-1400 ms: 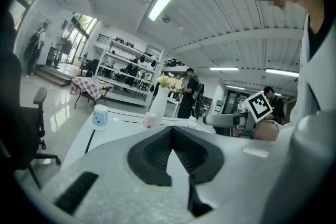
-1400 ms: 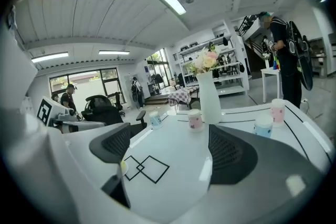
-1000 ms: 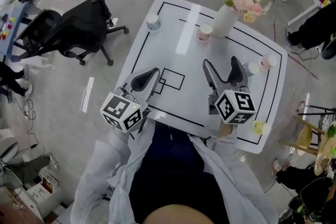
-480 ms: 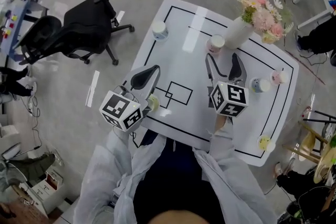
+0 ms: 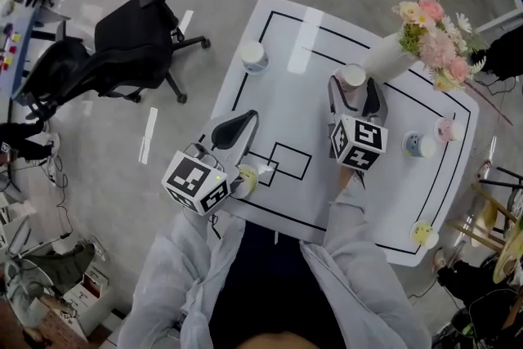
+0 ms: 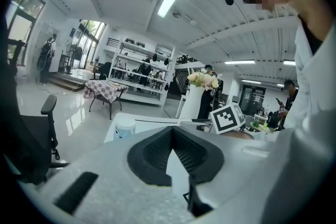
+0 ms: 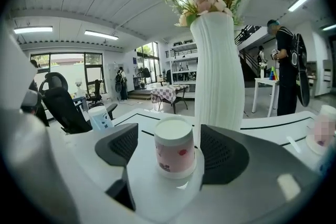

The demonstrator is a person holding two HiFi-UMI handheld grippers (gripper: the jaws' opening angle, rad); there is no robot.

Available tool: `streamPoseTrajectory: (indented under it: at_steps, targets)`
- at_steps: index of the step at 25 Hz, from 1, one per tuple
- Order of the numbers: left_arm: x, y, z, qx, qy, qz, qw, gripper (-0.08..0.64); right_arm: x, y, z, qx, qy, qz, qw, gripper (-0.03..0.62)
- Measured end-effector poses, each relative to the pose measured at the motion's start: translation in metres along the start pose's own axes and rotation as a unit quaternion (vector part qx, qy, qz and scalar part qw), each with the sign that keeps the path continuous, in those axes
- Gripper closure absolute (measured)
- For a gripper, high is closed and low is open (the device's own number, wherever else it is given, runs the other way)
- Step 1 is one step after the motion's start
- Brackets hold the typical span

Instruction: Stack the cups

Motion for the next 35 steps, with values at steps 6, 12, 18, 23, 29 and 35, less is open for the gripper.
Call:
streamPoseTrajectory:
  at_steps: [6,12,18,23,29,35]
  targets:
    - [-0.002,-0.002,-0.008,-0.01,0.004,-0.008,0.9999,0.563,0.013,-0.006,0.001,-0.001,-0.014,-0.008,1.0,0.267]
    - [-0.004,-0.007,-0.008,-0.021,0.004,-0.011,0.9997,0.563,0.013,-0.005,0.003,-0.016,-0.026,-0.012,0.999,0.327]
    - [-0.012,-0.011,-0.001,-0.021,-0.001,-0.011,0.9997,0.563,-0.009,0.004,0.002,-0.042,-0.021,-0.004,0.999,0.324]
    - [-0.026,-0.008,0.008,-0.018,-0.002,-0.004,0.9998,0.563,-0.045,0.015,-0.008,-0.054,-0.013,0.007,0.998,0.324]
    - [-0.049,-0.009,0.032,-0.008,-0.016,0.0,0.9998,0.563,-0.094,0.016,-0.028,-0.06,0.009,0.009,0.998,0.324]
    - [-0.073,-0.011,0.048,-0.008,-0.017,0.005,0.9998,0.563,-0.138,0.008,-0.064,-0.06,0.051,0.007,0.997,0.324]
Point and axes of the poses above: the fingertips, and each gripper's own axes: x forward along the fingers, z to its right, y out of its top, the point moved 3 cm from there along -x, backward along the fingers, and after that the axes turned 8 degrees about -x, right-handed, at the moved point
